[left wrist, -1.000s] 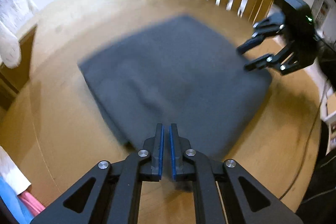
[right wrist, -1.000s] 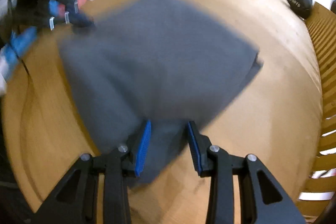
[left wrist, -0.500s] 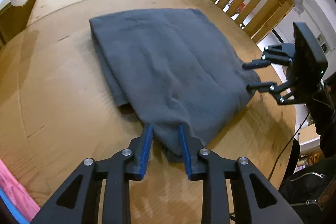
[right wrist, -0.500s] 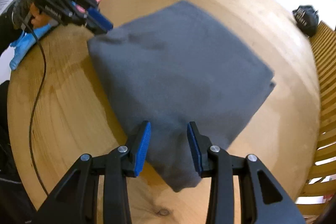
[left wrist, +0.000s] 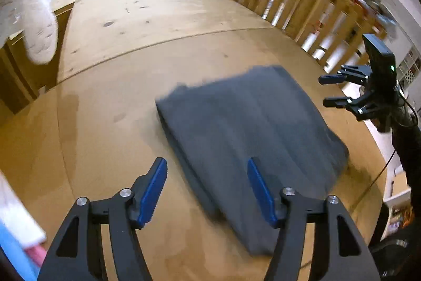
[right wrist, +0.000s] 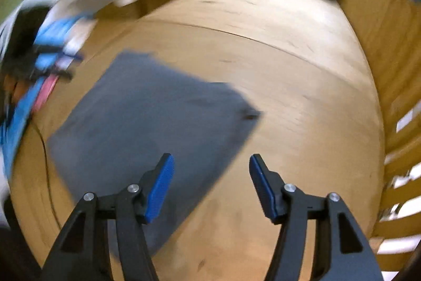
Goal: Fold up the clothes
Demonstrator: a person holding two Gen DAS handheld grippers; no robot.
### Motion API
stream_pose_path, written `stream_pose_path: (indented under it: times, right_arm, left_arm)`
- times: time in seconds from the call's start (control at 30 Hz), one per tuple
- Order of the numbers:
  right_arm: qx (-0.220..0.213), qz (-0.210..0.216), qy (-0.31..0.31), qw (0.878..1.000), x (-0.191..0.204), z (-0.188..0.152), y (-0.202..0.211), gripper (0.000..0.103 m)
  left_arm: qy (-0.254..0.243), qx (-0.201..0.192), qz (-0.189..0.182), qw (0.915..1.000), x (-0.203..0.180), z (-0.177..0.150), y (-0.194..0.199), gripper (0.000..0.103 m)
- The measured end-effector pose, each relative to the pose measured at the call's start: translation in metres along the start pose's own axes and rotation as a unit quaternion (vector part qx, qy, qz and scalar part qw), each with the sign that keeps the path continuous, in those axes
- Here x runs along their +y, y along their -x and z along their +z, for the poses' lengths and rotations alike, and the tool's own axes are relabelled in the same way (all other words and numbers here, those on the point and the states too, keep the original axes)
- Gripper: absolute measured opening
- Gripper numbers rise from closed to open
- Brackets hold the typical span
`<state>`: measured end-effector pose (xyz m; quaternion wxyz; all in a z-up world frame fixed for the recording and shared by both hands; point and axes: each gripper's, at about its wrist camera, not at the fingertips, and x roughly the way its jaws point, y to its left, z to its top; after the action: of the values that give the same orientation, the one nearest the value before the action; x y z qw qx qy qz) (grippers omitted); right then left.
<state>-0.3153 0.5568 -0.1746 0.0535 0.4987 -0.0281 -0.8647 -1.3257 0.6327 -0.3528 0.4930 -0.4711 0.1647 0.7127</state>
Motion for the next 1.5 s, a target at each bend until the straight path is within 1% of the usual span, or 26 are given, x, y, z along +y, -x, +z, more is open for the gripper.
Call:
stream_pose_path:
  times: [0.03, 0.07, 0.13, 0.2, 0.23, 0.27, 0.33, 0.37, 0.4, 0.57, 0.63, 0.73, 0.77, 0.87, 0.9, 0.93, 0.97, 1.0, 1.03, 1.07, 1.1, 1.17, 1.33, 1.4, 1.5]
  right_arm:
    - [0.007, 0.012, -0.037, 0.999, -0.018, 0.006, -0.007, 0.059]
    - [0.011, 0.023, -0.059, 0.998, -0.028, 0.009, -0.012, 0.059]
    - [0.025, 0.069, -0.106, 0.992, -0.049, 0.015, -0.027, 0.059]
    - [0.031, 0.095, -0.124, 0.987, -0.059, 0.014, -0.037, 0.059]
    - [0.031, 0.1, -0.125, 0.987, -0.059, 0.012, -0.04, 0.059]
    - [0.031, 0.105, -0.125, 0.986, -0.059, 0.011, -0.043, 0.059]
    - [0.033, 0.104, -0.118, 0.987, -0.055, 0.011, -0.051, 0.059]
    - [0.033, 0.104, -0.115, 0.987, -0.053, 0.012, -0.055, 0.062]
    - [0.031, 0.104, -0.113, 0.988, -0.051, 0.016, -0.056, 0.063]
    - [0.02, 0.103, -0.099, 0.99, -0.037, 0.034, -0.066, 0.066]
    - [0.019, 0.1, -0.089, 0.991, -0.03, 0.038, -0.072, 0.066]
    - [0.018, 0.098, -0.069, 0.993, -0.024, 0.04, -0.075, 0.066]
    - [0.018, 0.098, -0.063, 0.993, -0.022, 0.04, -0.076, 0.066]
    - [0.012, 0.099, -0.055, 0.993, -0.018, 0.04, -0.079, 0.066]
    - [0.009, 0.1, -0.052, 0.994, -0.016, 0.04, -0.081, 0.065]
    - [0.005, 0.101, -0.048, 0.994, -0.014, 0.04, -0.082, 0.06]
    - [0.002, 0.107, -0.045, 0.993, -0.014, 0.039, -0.083, 0.041]
    - [0.0, 0.114, -0.048, 0.992, -0.014, 0.038, -0.084, 0.036]
    - [-0.002, 0.12, -0.051, 0.992, -0.015, 0.037, -0.085, 0.029]
    - [-0.003, 0.129, -0.053, 0.99, -0.015, 0.036, -0.087, 0.022]
    - [-0.006, 0.132, -0.056, 0.99, -0.016, 0.036, -0.087, 0.021]
    - [-0.01, 0.131, -0.058, 0.99, -0.015, 0.034, -0.086, 0.016]
    - [-0.038, 0.122, -0.044, 0.991, 0.001, 0.029, -0.062, 0.013]
    - [-0.053, 0.12, -0.032, 0.991, 0.01, 0.03, -0.044, 0.013]
    - [-0.077, 0.111, -0.016, 0.991, 0.023, 0.039, -0.012, 0.012]
  left_arm:
    - [0.011, 0.003, -0.008, 0.9999, 0.008, 0.012, -0.01, 0.06]
    - [0.021, 0.007, -0.012, 0.9997, 0.012, 0.016, -0.018, 0.06]
    - [0.039, 0.014, -0.02, 0.9989, 0.019, 0.024, -0.034, 0.06]
    - [0.057, 0.021, -0.028, 0.9977, 0.027, 0.031, -0.049, 0.06]
    - [0.056, 0.025, -0.029, 0.9977, 0.032, 0.026, -0.05, 0.06]
    - [0.052, 0.027, -0.029, 0.9979, 0.031, 0.027, -0.052, 0.06]
    - [0.047, 0.029, -0.028, 0.9981, 0.036, 0.025, -0.055, 0.061]
    - [0.05, 0.029, -0.032, 0.9978, 0.04, 0.026, -0.057, 0.061]
    - [0.053, 0.03, -0.034, 0.9976, 0.035, 0.022, -0.059, 0.061]
    - [0.055, 0.034, -0.021, 0.9977, 0.043, 0.03, -0.067, 0.061]
    - [0.056, 0.038, -0.025, 0.9974, 0.044, 0.032, -0.074, 0.061]
    - [0.04, 0.043, -0.033, 0.9977, 0.039, 0.034, -0.081, 0.062]
    - [0.033, 0.043, -0.035, 0.9979, 0.036, 0.035, -0.083, 0.064]
    - [0.024, 0.038, -0.038, 0.9983, 0.032, 0.039, -0.085, 0.07]
    - [0.016, 0.035, -0.035, 0.9986, 0.029, 0.039, -0.086, 0.071]
    - [0.009, 0.032, -0.031, 0.999, 0.026, 0.04, -0.087, 0.07]
    - [0.001, 0.029, -0.028, 0.9992, 0.023, 0.04, -0.088, 0.067]
    - [-0.01, 0.025, -0.024, 0.9994, 0.02, 0.039, -0.089, 0.061]
    - [-0.02, 0.021, -0.02, 0.9994, 0.017, 0.038, -0.089, 0.042]
    - [-0.016, 0.02, -0.031, 0.9992, 0.018, 0.037, -0.09, 0.024]
    - [-0.006, 0.019, -0.042, 0.9989, 0.02, 0.037, -0.09, 0.022]
    - [-0.001, 0.012, -0.045, 0.9989, 0.022, 0.034, -0.089, 0.018]
    - [-0.007, -0.009, -0.036, 0.9993, 0.012, 0.021, -0.071, 0.014]
    - [-0.012, -0.024, -0.039, 0.9989, 0.007, 0.016, -0.052, 0.014]
    - [-0.018, -0.047, -0.04, 0.998, -0.003, 0.02, -0.016, 0.013]
